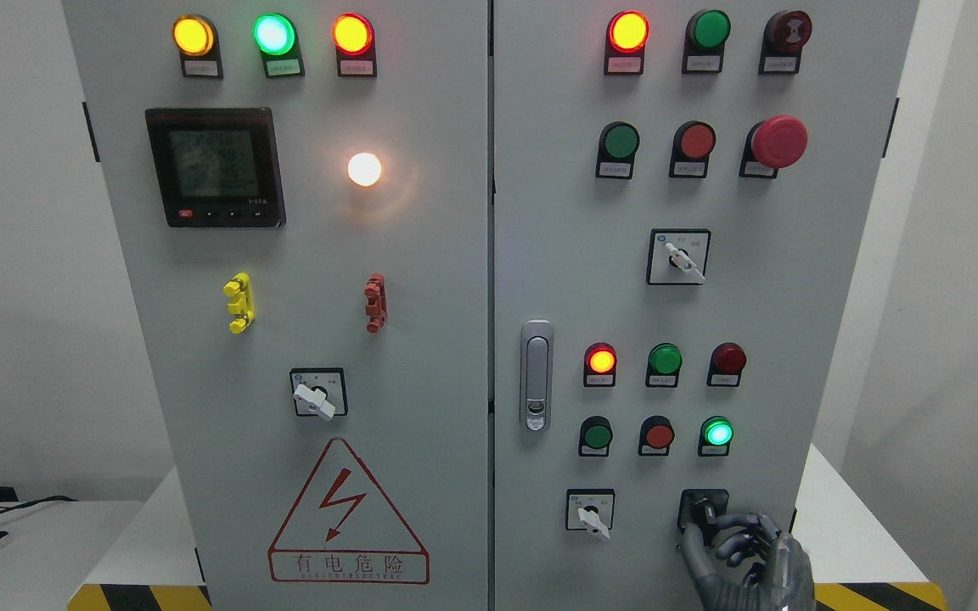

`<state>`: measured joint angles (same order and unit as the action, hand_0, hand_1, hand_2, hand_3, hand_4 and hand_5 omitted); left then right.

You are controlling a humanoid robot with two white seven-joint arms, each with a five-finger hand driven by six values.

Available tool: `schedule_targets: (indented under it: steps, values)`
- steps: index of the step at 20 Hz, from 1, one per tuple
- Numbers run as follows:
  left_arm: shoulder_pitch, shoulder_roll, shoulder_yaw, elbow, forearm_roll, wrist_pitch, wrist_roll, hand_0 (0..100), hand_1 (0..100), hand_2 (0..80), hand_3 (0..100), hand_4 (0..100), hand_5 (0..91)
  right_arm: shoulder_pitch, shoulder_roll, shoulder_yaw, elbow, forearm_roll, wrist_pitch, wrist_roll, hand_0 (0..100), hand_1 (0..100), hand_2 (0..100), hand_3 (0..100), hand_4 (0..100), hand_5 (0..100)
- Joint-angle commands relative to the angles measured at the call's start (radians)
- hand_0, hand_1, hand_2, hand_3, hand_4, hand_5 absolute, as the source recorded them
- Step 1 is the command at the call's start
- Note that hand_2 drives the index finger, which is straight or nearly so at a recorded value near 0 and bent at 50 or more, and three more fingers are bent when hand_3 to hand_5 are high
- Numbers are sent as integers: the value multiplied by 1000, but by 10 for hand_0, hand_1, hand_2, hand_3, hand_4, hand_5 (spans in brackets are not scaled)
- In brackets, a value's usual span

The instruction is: Trip black knob to open circuit

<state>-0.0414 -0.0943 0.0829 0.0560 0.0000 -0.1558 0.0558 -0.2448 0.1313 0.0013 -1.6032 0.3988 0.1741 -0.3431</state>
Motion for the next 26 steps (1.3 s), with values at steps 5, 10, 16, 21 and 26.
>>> schedule_targets:
  steps: [5, 10, 16, 21, 26]
  values:
    - [0, 1, 0, 1, -31, -1, -1, 120, 389, 0, 0, 0, 0, 1, -1, -6, -1, 0, 1, -1, 268, 808, 466, 783, 821, 949]
    - [0, 1, 0, -1, -31, -1, -1, 120, 389, 0, 0, 0, 0, 1, -2, -15, -1, 0, 1, -1, 244, 810, 463, 779, 819, 949]
    - [0, 1, 0, -1, -31, -1, -1, 120, 389, 0, 0, 0, 0, 2, -2, -15, -1, -1, -4, -1, 233, 816, 465, 777, 818, 948]
    - [0, 1, 0, -1, -31, -1, -1, 120, 389, 0, 0, 0, 0, 5, -4, -18, -4, -1, -8, -1, 204, 814, 465, 776, 818, 949]
    - [0, 1, 0, -1, -31, -1, -1, 120, 389, 0, 0, 0, 0, 10, -6, -24, -8, -1, -12, -1, 193, 815, 464, 775, 818, 948]
